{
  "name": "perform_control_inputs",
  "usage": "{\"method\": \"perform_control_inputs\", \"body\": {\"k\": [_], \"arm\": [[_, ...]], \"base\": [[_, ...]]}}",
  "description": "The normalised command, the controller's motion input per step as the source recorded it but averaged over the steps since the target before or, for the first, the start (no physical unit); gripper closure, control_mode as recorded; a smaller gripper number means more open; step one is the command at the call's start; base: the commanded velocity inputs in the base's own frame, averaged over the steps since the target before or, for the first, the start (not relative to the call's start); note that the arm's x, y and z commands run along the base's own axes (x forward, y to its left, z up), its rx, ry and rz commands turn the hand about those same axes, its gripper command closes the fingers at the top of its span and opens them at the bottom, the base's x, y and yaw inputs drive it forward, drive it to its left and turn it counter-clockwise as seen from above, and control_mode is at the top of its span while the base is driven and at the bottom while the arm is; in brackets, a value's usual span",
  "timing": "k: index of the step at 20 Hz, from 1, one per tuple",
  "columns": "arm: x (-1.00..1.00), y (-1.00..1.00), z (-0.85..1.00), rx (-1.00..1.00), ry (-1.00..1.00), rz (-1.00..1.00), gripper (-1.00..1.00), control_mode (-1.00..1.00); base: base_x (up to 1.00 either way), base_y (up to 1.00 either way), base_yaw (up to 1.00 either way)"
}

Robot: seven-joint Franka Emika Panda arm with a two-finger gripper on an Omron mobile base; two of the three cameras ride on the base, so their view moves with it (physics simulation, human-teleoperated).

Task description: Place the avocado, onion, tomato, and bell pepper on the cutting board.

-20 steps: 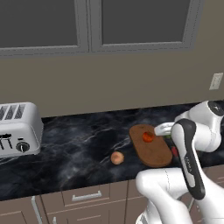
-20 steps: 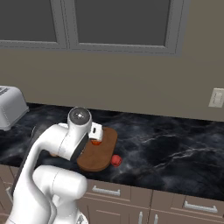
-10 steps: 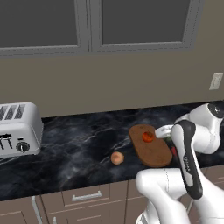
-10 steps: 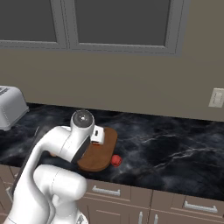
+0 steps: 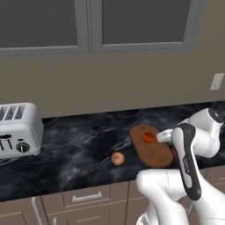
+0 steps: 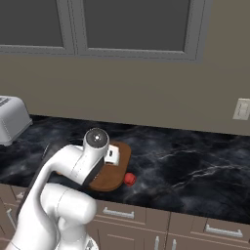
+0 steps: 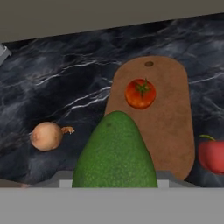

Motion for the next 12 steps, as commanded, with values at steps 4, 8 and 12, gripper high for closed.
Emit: {"method": "perform_control_inputs", "body": {"k": [4,8,12], "arm": [[0.26,-0.01,-0.25,0.00,0.00,0.00,1.00,-1.00],[0.39,0.00,-0.29,-0.01,0.03,0.01,1.00,-1.00],[0.41,0.00,-0.31,0.00,0.09,0.01,1.00,-1.00]], "base": [[0.00,0.00,0.00],[0.00,0.00,0.00],[0.00,0.00,0.00]]}}
